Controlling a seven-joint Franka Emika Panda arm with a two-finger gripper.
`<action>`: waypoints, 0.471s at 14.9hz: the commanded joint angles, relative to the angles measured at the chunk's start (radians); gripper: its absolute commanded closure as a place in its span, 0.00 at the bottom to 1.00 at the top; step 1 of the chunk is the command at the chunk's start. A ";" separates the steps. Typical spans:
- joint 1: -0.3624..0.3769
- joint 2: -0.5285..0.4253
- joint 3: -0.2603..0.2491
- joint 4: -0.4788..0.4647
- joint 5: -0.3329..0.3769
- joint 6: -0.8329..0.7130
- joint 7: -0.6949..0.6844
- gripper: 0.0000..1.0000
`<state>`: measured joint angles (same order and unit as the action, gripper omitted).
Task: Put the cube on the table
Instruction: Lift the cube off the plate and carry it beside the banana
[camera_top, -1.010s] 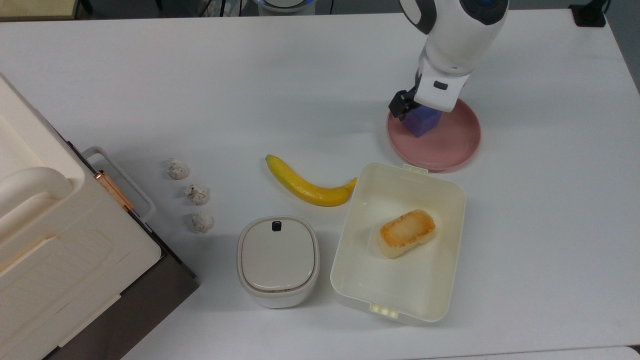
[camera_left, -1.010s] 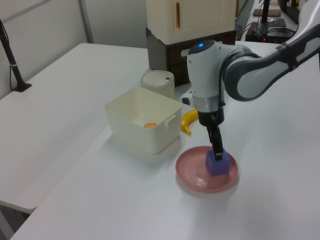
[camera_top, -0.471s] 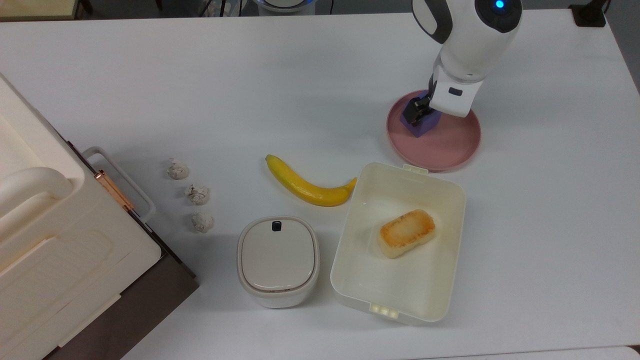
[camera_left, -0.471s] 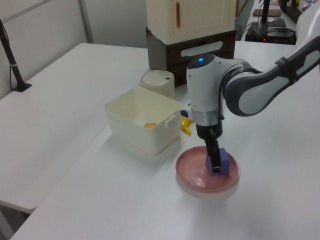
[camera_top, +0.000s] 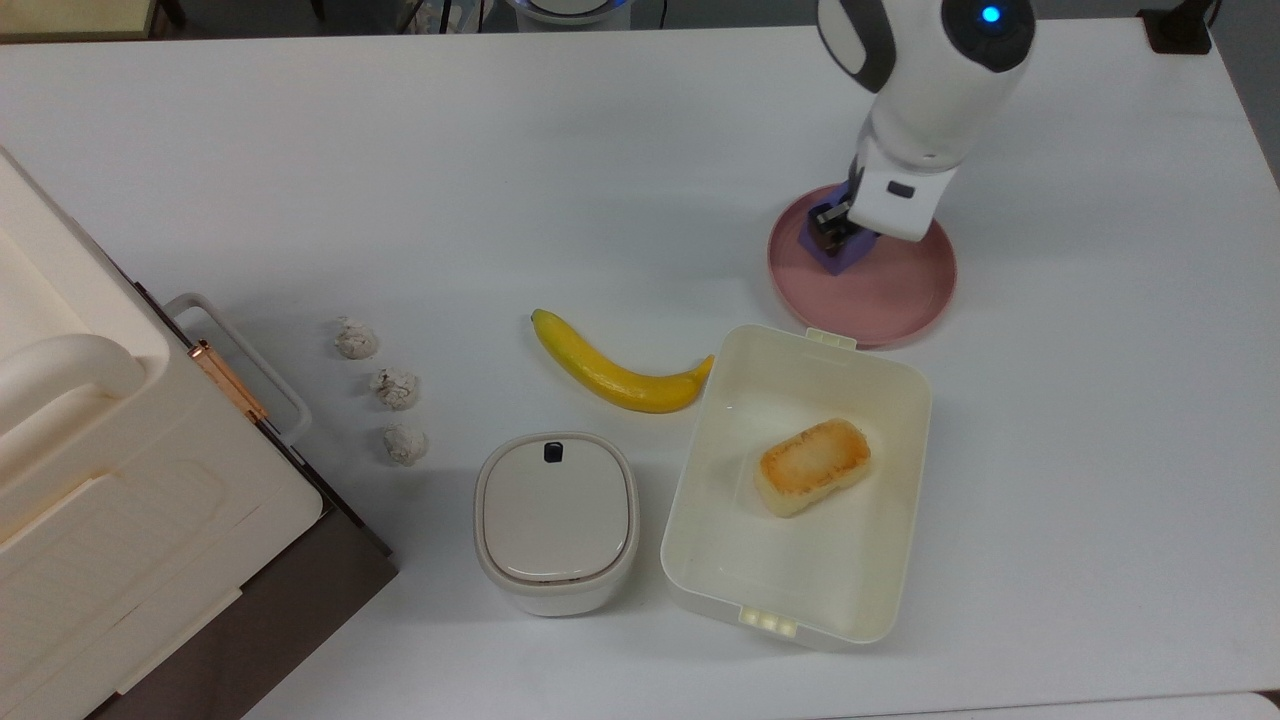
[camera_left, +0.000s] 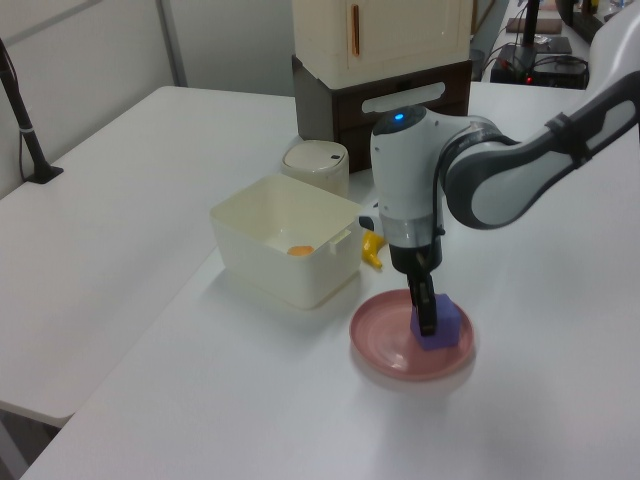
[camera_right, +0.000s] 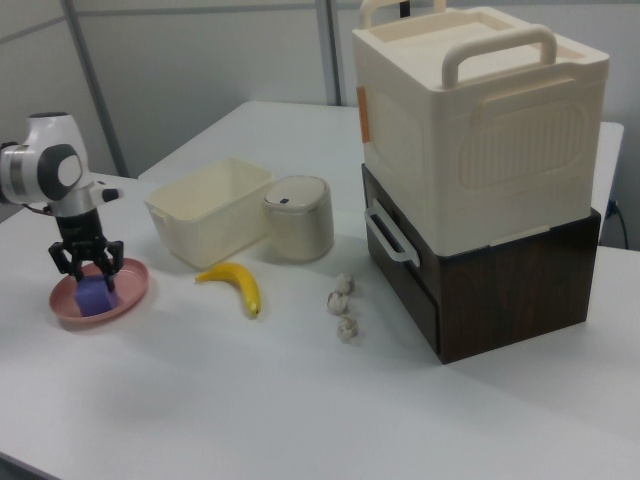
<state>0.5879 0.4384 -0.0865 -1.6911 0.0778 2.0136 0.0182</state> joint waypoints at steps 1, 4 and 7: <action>-0.081 -0.052 -0.009 -0.001 0.007 -0.097 -0.099 0.78; -0.180 -0.079 -0.009 0.001 0.007 -0.182 -0.200 0.78; -0.252 -0.095 -0.010 0.001 0.004 -0.237 -0.271 0.78</action>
<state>0.3871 0.3796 -0.0946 -1.6771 0.0777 1.8346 -0.1788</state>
